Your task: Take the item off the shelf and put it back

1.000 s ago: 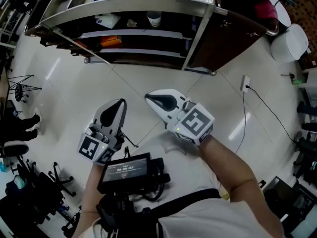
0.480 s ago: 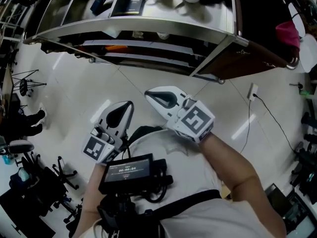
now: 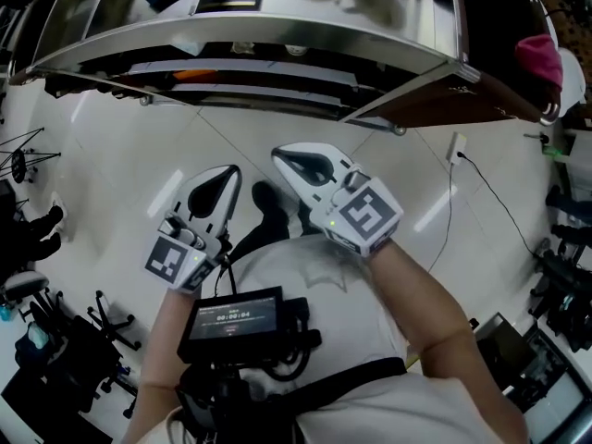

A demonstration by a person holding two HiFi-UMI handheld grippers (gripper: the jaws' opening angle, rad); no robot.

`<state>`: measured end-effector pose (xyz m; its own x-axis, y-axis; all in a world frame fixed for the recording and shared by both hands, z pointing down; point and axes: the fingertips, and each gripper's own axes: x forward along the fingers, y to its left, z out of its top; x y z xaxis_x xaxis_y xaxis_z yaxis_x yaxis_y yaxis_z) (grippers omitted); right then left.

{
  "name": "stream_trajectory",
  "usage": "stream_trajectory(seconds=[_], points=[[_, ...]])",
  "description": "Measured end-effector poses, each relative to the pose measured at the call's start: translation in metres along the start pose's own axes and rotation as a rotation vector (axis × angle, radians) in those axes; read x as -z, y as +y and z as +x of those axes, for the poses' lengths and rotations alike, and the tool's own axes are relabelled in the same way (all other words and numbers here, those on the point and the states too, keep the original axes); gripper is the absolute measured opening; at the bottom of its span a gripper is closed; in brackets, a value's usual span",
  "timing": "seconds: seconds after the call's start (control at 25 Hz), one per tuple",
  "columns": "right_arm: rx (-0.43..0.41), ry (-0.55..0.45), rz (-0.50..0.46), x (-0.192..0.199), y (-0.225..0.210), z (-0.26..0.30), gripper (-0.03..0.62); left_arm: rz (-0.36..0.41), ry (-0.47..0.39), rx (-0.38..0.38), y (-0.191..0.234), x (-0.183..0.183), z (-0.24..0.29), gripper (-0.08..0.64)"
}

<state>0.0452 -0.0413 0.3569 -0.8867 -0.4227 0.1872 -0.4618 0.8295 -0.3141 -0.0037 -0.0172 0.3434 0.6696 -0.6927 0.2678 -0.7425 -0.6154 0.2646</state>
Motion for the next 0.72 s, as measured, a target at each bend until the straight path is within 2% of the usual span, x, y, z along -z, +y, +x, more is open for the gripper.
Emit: stream_trajectory(seconds=[0.56, 0.72], points=[[0.197, 0.026, -0.016, 0.026, -0.046, 0.003, 0.007, -0.037, 0.001, -0.001, 0.028, 0.031, 0.012, -0.009], [0.226, 0.034, -0.002, 0.035, -0.063, 0.005, 0.011, -0.068, 0.01, -0.009, 0.029, 0.044, 0.015, -0.009]])
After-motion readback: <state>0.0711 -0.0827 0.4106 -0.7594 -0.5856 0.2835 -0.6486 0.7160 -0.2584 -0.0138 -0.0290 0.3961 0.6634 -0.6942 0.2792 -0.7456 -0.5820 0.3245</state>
